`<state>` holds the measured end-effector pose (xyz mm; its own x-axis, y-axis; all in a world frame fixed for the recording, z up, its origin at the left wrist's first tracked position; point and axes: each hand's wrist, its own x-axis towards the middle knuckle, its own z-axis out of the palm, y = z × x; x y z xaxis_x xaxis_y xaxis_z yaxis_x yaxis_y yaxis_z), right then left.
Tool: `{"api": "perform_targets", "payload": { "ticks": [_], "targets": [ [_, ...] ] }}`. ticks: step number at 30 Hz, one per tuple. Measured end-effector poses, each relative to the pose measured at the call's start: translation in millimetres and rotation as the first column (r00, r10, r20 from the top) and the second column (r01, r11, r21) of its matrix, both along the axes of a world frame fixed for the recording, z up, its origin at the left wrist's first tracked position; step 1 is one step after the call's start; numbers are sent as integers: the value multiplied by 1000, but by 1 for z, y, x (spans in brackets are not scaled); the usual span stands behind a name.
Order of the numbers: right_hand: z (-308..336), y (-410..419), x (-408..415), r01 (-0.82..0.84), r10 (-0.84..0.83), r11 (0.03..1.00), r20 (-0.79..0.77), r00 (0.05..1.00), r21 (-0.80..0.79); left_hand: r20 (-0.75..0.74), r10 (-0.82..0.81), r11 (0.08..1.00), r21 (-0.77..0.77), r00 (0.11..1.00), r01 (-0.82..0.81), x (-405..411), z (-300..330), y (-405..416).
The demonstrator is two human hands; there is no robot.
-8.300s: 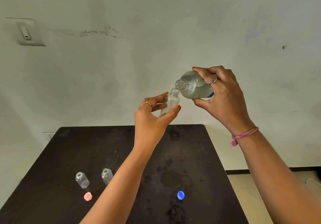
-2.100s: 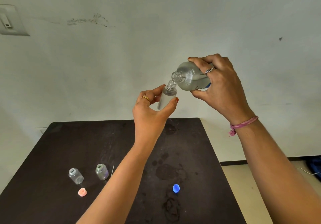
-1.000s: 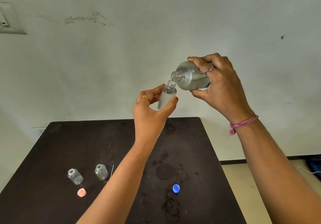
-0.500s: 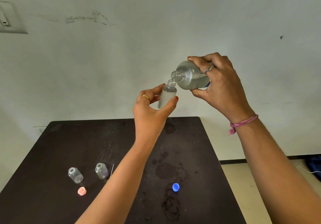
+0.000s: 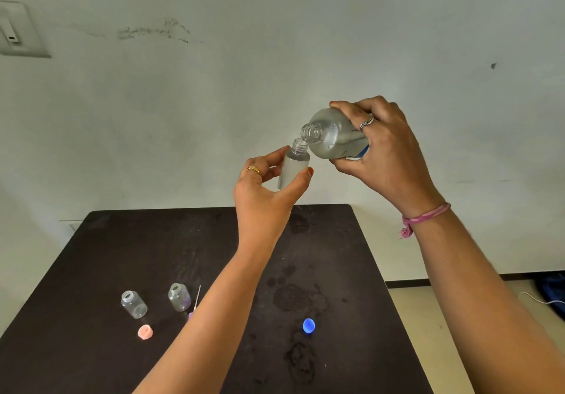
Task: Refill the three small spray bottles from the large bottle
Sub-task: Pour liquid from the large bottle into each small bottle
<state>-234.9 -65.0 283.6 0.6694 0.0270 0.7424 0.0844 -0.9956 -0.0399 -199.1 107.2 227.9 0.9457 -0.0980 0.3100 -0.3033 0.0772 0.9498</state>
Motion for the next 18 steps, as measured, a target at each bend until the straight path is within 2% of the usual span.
{"api": "perform_targets", "payload": {
  "ticks": [18],
  "targets": [
    [-47,11,12,-48,101,939,-139,985,341,-81,-10,999,-47,997,6,4,-24,19]
  ]
}}
